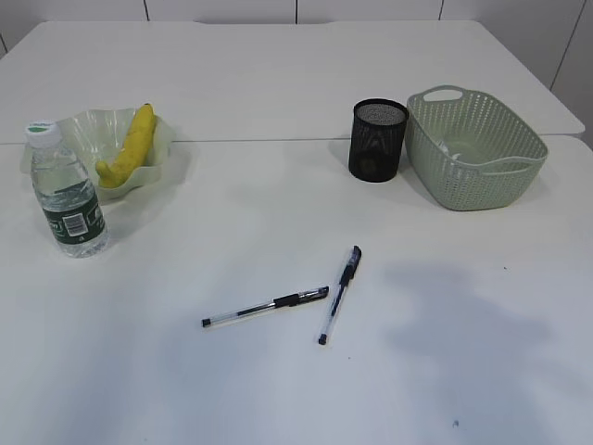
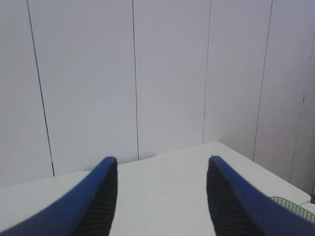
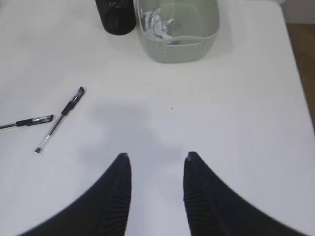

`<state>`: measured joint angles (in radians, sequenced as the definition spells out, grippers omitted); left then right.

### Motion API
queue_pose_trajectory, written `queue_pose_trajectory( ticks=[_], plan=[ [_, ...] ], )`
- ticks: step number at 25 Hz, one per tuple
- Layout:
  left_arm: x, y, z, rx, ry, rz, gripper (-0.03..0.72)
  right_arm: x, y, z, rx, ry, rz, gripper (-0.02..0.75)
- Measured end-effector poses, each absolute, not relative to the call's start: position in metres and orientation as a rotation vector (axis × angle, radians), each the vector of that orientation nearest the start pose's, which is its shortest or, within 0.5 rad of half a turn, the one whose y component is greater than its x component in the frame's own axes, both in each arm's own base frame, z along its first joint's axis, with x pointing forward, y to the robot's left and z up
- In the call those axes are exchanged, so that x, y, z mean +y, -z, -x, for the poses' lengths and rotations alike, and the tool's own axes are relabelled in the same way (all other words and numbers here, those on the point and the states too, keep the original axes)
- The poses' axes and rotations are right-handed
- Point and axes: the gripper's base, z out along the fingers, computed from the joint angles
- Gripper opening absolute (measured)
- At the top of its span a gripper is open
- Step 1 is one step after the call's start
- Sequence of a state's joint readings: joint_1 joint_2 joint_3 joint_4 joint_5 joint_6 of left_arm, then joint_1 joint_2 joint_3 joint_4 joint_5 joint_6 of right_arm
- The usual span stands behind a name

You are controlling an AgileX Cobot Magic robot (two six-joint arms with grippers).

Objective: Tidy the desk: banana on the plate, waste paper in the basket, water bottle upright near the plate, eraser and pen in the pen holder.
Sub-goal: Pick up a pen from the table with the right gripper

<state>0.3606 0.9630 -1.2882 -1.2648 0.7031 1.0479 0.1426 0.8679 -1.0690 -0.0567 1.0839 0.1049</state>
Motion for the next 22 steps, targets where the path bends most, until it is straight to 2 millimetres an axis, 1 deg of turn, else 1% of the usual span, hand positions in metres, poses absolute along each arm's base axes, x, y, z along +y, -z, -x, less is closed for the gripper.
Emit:
queue_pose_trajectory(
  ticks=[3,7,12,16,22],
  plan=[
    [0.003,-0.511,-0.167,1.422,0.272,-0.205,0.401,0.026,-0.373,-0.161,2.415,-0.174,0.007,0.276],
    [0.002,-0.511,-0.165,1.423,0.277,-0.215,0.401,0.043,-0.356,-0.189,2.484,-0.395,-0.073,0.276],
    [-0.002,-0.513,-0.158,1.415,0.281,-0.237,0.400,0.063,-0.323,-0.226,2.622,-0.628,-0.204,0.276],
    [-0.004,-0.515,-0.153,1.404,0.277,-0.243,0.398,0.071,-0.297,-0.253,2.678,-0.705,-0.304,0.276],
    [-0.006,-0.517,-0.149,1.395,0.277,-0.249,0.397,0.076,-0.263,-0.294,2.607,-0.771,-0.499,0.276]
  ],
)
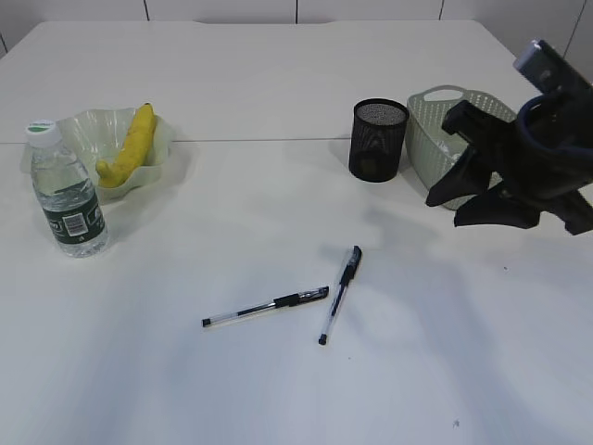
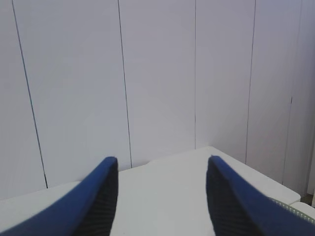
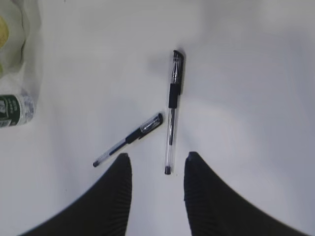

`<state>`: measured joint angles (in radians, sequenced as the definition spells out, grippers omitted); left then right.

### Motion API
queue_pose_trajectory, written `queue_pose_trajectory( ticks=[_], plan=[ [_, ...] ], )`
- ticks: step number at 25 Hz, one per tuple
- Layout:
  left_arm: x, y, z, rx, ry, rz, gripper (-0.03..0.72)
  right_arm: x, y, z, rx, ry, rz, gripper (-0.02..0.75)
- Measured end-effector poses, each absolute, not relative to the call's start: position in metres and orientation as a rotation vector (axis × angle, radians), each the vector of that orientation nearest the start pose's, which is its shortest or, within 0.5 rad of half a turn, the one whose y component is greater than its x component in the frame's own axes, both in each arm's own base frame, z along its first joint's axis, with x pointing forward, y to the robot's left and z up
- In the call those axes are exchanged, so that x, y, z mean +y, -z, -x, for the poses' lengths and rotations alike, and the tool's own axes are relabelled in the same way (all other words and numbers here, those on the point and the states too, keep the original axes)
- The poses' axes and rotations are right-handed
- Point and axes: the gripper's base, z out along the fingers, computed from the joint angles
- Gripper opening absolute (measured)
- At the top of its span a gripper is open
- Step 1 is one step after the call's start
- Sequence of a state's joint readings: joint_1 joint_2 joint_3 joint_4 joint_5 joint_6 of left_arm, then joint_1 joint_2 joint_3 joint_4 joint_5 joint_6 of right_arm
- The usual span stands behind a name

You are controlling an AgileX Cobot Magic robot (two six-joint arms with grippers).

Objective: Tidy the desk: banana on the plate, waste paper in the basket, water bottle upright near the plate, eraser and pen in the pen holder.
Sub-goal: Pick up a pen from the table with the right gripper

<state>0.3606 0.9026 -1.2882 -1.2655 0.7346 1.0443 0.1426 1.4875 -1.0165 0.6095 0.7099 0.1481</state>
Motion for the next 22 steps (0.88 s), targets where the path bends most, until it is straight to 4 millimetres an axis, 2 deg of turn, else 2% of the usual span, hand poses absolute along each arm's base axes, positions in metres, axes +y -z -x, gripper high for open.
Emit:
queue_pose_trajectory(
  ticks=[4,9,12,17,22],
  plan=[
    [-0.007,-0.517,-0.146,1.392,0.278,-0.253,0.397,0.078,-0.233,-0.314,2.617,-0.767,-0.606,0.276],
    [-0.008,-0.517,-0.146,1.392,0.279,-0.255,0.397,0.079,-0.206,-0.326,2.652,-0.746,-0.677,0.252],
    [-0.008,-0.517,-0.146,1.393,0.280,-0.256,0.397,0.084,-0.202,-0.331,2.630,-0.734,-0.667,0.234],
    [-0.008,-0.517,-0.146,1.393,0.280,-0.256,0.397,0.112,-0.205,-0.342,2.607,-0.751,-0.559,0.231],
    [-0.008,-0.517,-0.146,1.393,0.280,-0.256,0.397,0.125,-0.196,-0.355,2.627,-0.755,-0.526,0.231]
  ],
)
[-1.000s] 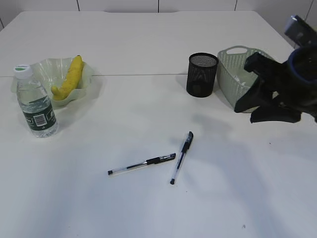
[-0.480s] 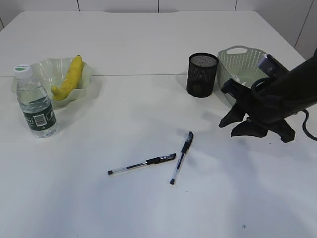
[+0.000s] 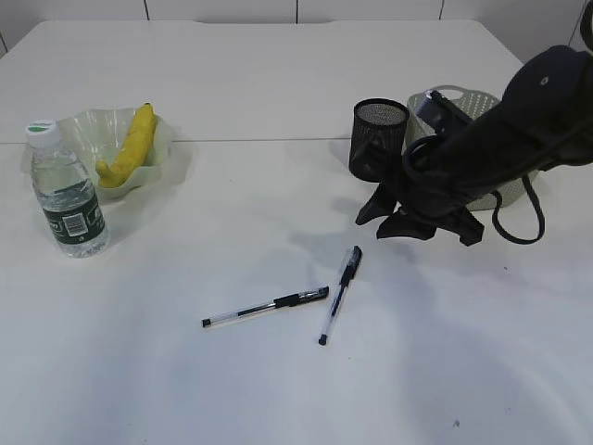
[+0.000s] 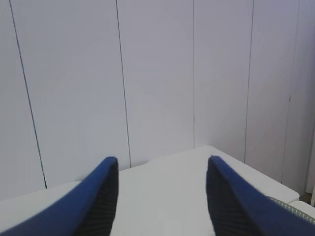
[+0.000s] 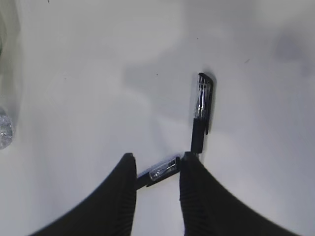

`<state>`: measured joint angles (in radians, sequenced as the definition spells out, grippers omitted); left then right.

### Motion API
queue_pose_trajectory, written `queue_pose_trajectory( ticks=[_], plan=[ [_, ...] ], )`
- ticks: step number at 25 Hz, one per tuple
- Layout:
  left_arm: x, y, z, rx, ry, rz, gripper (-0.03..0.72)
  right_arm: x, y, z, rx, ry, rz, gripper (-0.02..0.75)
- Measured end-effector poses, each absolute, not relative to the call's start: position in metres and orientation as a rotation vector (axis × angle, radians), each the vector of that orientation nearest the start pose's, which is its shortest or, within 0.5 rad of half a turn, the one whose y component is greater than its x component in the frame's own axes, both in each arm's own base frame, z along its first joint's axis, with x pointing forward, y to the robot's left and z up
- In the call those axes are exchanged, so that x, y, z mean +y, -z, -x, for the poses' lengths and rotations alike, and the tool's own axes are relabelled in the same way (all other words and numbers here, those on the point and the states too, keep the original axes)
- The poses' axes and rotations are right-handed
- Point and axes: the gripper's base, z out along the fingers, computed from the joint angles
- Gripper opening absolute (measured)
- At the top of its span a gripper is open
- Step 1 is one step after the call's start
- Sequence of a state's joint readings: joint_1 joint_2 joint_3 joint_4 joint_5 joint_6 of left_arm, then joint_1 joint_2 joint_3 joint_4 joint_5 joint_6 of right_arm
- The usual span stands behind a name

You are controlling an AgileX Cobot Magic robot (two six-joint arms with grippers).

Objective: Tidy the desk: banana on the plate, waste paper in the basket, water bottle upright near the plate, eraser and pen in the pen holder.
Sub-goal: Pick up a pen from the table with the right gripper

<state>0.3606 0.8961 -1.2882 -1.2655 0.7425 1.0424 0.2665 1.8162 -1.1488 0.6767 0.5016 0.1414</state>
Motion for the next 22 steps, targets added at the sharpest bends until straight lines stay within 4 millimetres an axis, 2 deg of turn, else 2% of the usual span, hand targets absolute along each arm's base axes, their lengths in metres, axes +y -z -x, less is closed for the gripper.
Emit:
queue_pose_trajectory(
  ticks=[9,14,22],
  plan=[
    [-0.007,-0.516,-0.146,1.402,0.265,-0.263,0.396,0.132,-0.156,-0.366,2.722,-0.714,-0.554,0.231],
    [-0.007,-0.515,-0.147,1.413,0.245,-0.270,0.396,0.132,-0.159,-0.370,2.703,-0.692,-0.522,0.231],
    [-0.007,-0.515,-0.147,1.416,0.242,-0.272,0.396,0.131,-0.174,-0.378,2.742,-0.593,-0.314,0.230]
  ],
)
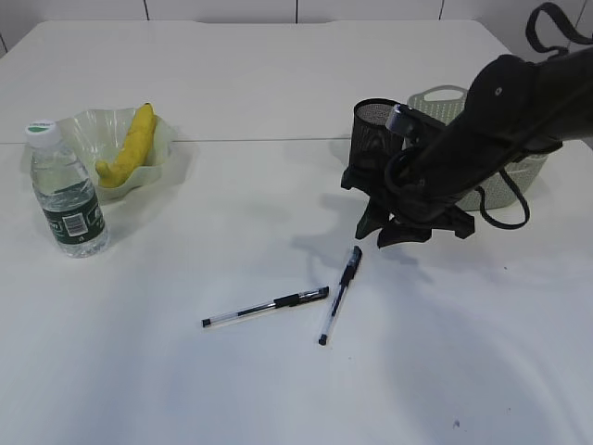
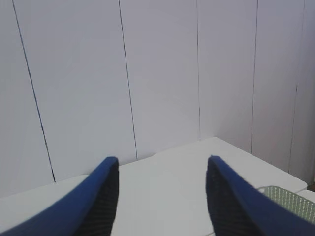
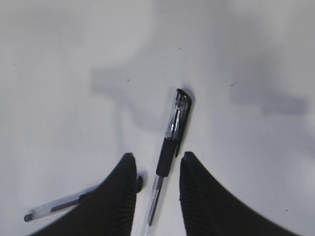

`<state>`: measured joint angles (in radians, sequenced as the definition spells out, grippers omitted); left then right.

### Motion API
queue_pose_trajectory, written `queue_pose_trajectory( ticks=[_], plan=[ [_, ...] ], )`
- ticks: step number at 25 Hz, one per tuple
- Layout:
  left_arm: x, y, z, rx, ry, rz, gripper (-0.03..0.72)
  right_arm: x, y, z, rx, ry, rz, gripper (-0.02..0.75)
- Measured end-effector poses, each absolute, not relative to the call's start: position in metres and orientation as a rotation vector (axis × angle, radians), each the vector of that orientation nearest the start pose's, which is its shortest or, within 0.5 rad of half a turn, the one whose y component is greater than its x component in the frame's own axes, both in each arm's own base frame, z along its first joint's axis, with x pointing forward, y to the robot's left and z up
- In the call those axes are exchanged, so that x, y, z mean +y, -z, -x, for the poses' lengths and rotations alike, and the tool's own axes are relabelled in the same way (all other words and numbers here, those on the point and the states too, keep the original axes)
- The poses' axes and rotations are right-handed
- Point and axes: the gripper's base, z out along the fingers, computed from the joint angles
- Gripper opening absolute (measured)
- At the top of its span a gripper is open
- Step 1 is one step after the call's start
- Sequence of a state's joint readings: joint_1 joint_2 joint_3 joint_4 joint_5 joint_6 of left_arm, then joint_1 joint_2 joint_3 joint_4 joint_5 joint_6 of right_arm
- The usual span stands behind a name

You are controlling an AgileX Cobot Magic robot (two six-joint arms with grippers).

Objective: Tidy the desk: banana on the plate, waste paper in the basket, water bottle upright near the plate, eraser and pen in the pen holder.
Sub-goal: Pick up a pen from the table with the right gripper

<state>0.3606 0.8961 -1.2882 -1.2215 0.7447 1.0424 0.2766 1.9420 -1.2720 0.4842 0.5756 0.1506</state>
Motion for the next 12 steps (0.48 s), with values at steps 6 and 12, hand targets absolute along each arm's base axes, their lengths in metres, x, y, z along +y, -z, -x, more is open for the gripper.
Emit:
queue_pose_trajectory(
  ticks=[6,12],
  plan=[
    [-0.007,-0.515,-0.147,1.416,0.241,-0.273,0.395,0.126,-0.185,-0.379,2.840,-0.446,-0.220,0.230],
    [-0.007,-0.515,-0.147,1.416,0.241,-0.273,0.395,0.129,-0.198,-0.383,2.856,-0.379,-0.262,0.230]
  ],
)
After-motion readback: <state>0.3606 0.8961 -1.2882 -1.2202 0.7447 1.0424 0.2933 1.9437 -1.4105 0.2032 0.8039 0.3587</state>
